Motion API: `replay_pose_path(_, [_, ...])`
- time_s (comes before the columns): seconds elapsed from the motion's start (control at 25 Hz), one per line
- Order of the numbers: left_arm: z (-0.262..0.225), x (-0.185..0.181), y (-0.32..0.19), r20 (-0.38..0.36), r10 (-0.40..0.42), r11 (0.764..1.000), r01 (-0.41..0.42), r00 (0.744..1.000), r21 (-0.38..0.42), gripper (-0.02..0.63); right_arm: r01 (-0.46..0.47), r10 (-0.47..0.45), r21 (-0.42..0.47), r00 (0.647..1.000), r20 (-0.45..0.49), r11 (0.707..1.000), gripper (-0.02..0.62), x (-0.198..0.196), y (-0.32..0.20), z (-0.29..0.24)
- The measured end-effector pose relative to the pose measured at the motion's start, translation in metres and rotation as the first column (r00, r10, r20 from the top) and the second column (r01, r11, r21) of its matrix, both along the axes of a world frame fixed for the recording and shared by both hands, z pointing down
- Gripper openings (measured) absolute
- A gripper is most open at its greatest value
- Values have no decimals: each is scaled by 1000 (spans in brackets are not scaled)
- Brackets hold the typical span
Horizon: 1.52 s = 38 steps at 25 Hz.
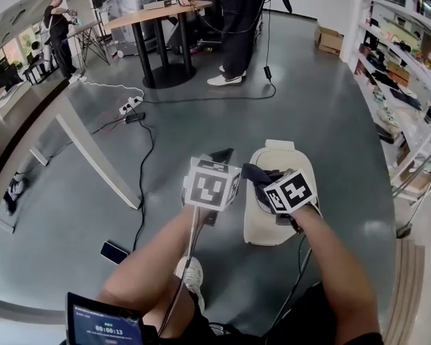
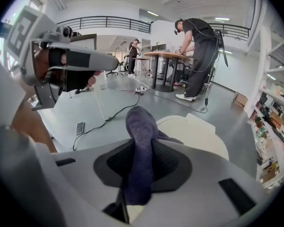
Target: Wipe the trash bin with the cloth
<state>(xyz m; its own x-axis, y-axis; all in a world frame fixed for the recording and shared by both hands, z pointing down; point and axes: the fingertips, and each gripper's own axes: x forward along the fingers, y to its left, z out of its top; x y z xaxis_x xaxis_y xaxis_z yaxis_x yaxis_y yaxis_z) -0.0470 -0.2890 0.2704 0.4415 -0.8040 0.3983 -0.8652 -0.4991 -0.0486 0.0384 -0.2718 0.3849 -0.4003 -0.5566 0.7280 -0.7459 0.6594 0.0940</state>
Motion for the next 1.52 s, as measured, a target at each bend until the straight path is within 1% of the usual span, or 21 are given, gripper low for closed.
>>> replay_pose_path(0.32, [-2, 18, 0, -8, 27, 1000, -27, 1000, -11, -3, -96, 96, -16, 995, 40, 995, 87, 42, -4, -4])
replay_pose_path(0.52, [-3, 43, 2, -37, 57, 998, -58, 998, -18, -3, -158, 158, -16, 986, 48, 987, 87, 75, -3, -4])
replay_pose_path(0.72, [3, 67, 3, -23, 83, 996, -84, 996, -19, -3, -215, 215, -7, 975, 53, 976, 87, 104, -4, -2])
replay_pose_path(0.8, [5, 73, 4, -22, 88, 996, -88, 996, -23, -3, -230, 230, -10, 972, 57, 973, 87, 112, -1, -1])
replay_pose_path(0.96, [-2, 81, 5, -44, 97, 995, -99, 994, -33, -2, -241, 241, -2, 968, 63, 970, 87, 122, 2, -7])
replay_pose_path(1.16, [7, 112, 9, -49, 113, 993, -115, 992, -37, -2, -255, 254, 2, 966, 55, 967, 87, 150, 7, 1])
replay_pose_path(1.32, [17, 122, 11, -100, 115, 989, -123, 988, -76, -3, -254, 252, 34, 967, 38, 967, 87, 152, 8, -2])
replay_pose_path(1.4, [18, 121, 11, -132, 99, 989, -113, 986, -97, -3, -252, 249, 48, 967, 56, 967, 87, 144, 8, -9])
replay_pose_path(1.52, [9, 115, 16, -167, 59, 993, -75, 984, -91, -3, -235, 230, 52, 968, 97, 971, 87, 126, 12, -22])
